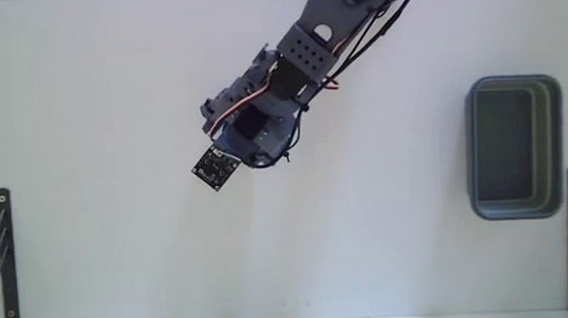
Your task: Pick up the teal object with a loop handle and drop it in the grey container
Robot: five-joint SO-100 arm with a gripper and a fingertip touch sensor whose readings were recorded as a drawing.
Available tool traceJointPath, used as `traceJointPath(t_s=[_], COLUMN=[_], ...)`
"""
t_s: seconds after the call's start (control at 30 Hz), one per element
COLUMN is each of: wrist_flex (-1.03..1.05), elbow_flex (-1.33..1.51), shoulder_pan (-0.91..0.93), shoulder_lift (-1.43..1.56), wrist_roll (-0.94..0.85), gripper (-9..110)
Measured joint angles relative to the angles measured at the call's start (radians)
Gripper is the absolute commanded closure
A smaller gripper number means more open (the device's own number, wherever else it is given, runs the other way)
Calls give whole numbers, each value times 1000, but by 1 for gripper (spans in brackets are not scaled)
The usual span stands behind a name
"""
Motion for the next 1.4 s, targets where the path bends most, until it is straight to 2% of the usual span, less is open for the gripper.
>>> traceJointPath(t_s=[0.47, 1.4], wrist_flex=[156, 617], elbow_flex=[-77, -591], shoulder_pan=[0, 2], shoulder_lift=[-2, -32], wrist_roll=[0, 2], gripper=[34, 34])
